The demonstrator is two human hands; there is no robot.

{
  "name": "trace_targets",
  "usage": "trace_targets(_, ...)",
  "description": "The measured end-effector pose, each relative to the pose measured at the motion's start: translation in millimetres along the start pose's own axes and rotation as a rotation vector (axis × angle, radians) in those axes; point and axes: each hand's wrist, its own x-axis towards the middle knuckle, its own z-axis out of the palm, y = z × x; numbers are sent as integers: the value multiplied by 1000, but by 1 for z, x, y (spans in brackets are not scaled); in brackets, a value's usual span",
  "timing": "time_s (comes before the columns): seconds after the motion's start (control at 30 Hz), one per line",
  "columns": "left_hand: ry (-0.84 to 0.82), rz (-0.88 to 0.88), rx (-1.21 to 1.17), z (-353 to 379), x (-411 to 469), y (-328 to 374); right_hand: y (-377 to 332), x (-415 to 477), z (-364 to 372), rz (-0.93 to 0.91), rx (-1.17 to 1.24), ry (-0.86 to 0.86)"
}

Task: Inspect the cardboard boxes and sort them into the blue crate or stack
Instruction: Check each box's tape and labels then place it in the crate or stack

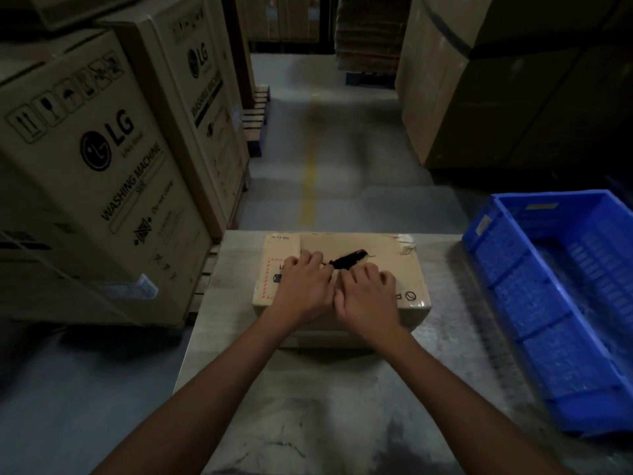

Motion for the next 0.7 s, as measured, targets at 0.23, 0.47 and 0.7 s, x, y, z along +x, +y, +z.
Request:
trace_targets(0.23,-113,-20,-47,-11,22,-1,31,31,-16,-189,106,-42)
trace_targets(0.47,-95,-86,-176,-4,23,-3,51,34,-10,123,-14,-111)
trace_targets(0.7,66,-113,-217,-3,10,-2,59,39,-21,16,-166,-120)
